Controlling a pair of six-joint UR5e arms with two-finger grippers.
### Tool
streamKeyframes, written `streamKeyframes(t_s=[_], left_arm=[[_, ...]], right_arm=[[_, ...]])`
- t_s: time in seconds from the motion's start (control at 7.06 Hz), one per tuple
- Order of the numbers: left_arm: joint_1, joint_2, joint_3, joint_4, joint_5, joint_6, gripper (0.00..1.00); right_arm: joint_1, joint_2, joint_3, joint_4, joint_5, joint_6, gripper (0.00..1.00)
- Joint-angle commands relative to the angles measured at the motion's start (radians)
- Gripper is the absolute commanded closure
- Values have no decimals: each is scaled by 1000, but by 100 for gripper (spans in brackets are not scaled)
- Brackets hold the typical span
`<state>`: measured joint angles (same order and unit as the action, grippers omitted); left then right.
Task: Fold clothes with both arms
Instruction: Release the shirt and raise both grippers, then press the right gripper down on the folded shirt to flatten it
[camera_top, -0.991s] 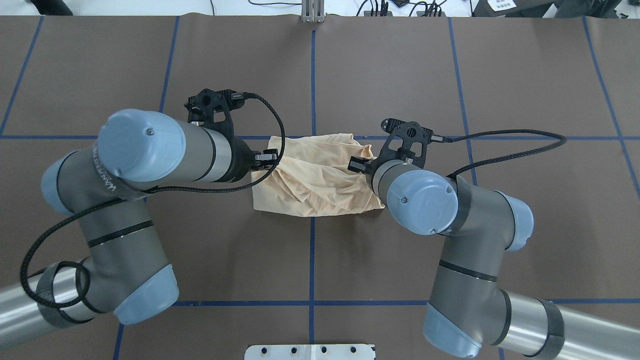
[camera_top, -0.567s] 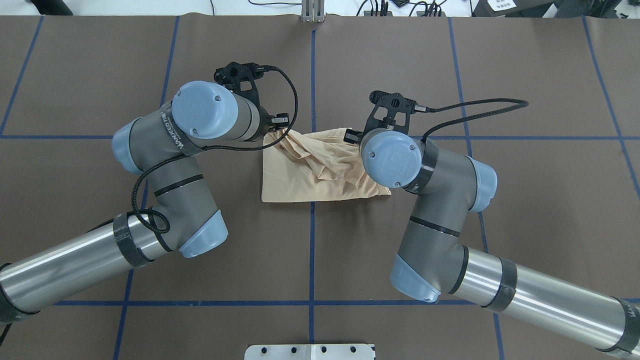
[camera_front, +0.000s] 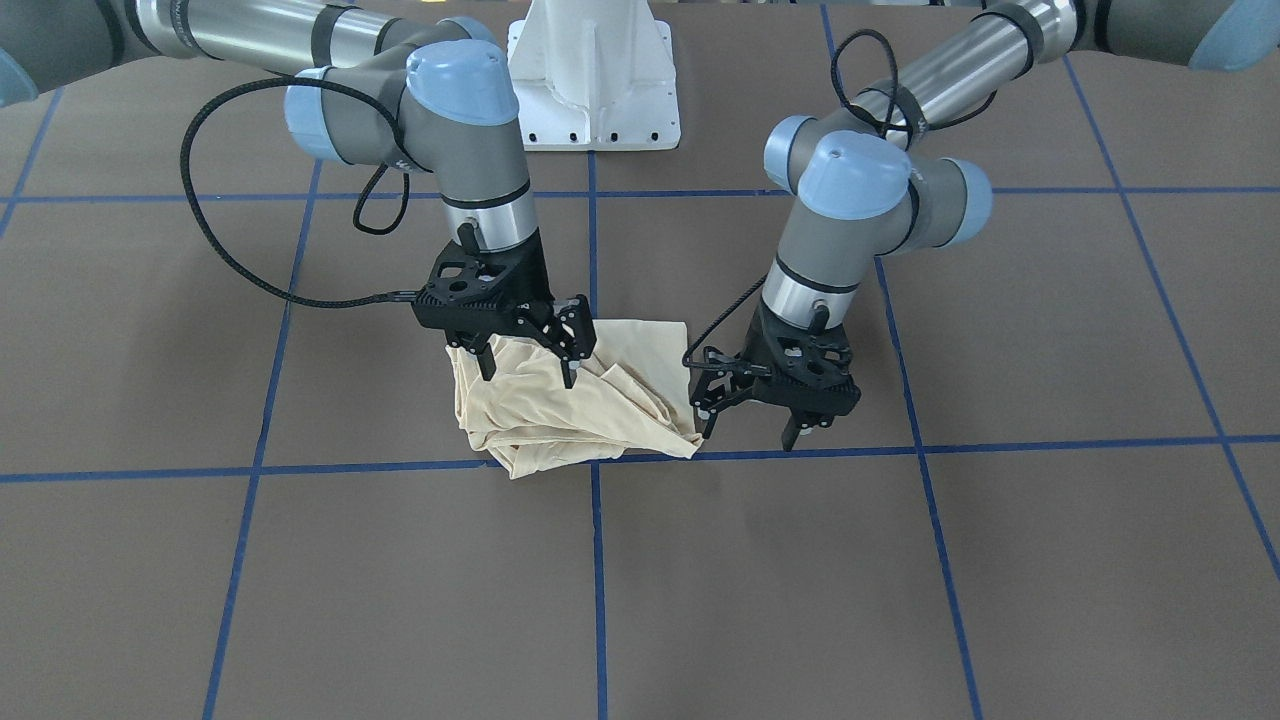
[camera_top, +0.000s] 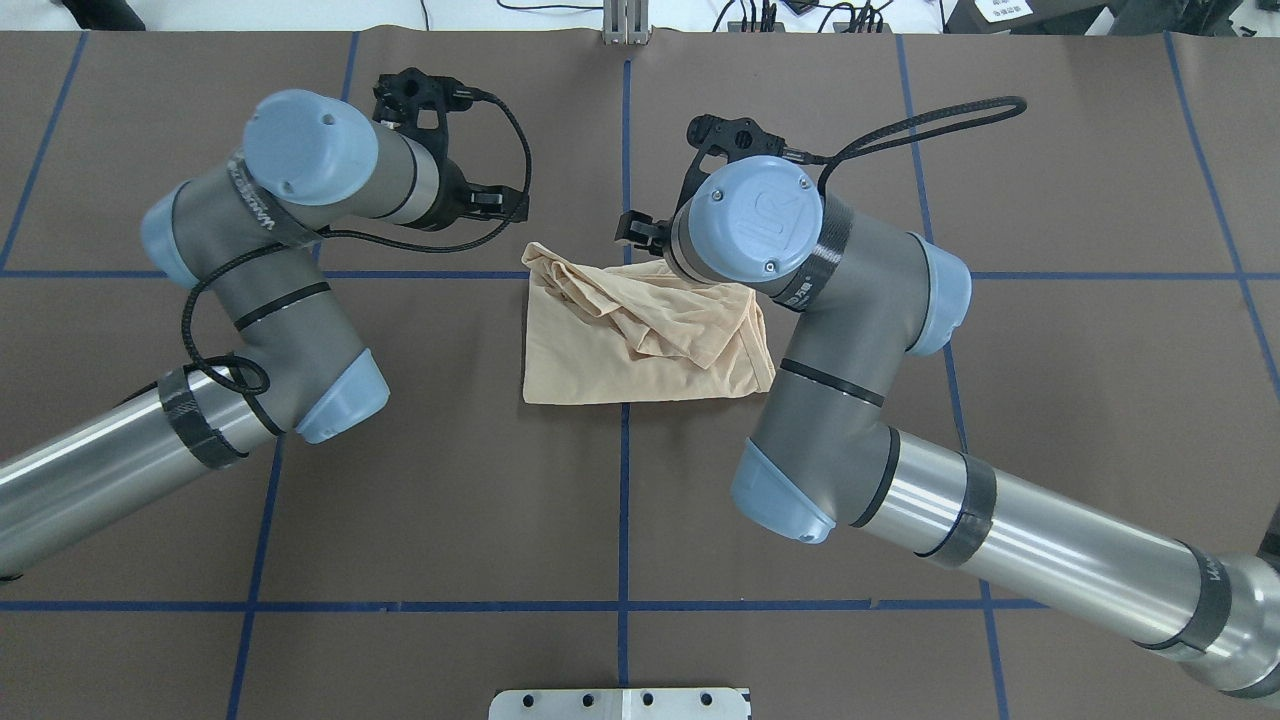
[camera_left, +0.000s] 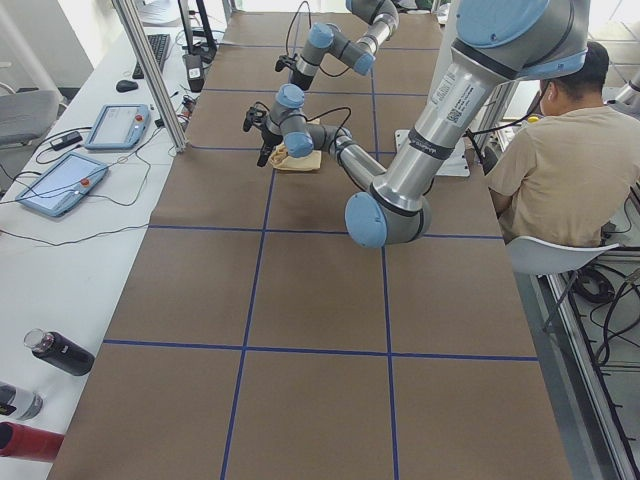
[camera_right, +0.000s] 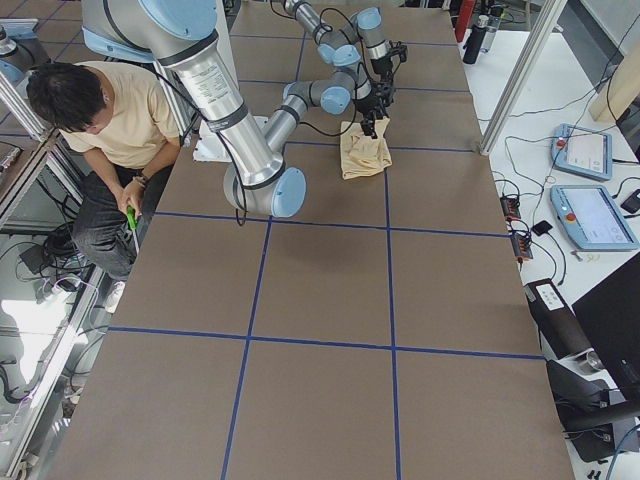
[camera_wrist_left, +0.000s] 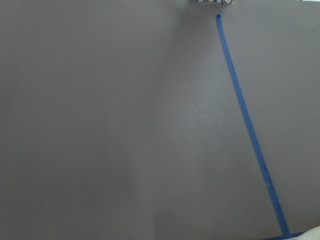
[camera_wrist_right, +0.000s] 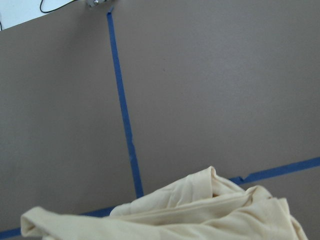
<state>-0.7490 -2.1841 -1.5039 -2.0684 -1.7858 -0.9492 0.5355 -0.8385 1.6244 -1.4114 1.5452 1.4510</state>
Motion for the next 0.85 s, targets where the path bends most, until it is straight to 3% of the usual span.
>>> streamKeyframes(t_s=[0.0,0.14,0.42,0.71], left_arm=[[-30,35,-19,-7,-32,86,0],[-32,35,-21,-7,-32,84,0],[-32,36,-21,-7,-32,81,0],[-32,36,-21,-9,-32,76,0]], right_arm=[[-116,31,-27,-44,-141,-4,16],[-132,82,-53,-125,-148,8,32],[-135,163,-177,-147,-187,-61,41],[-134,190,-225,-147,-212,-158,59]])
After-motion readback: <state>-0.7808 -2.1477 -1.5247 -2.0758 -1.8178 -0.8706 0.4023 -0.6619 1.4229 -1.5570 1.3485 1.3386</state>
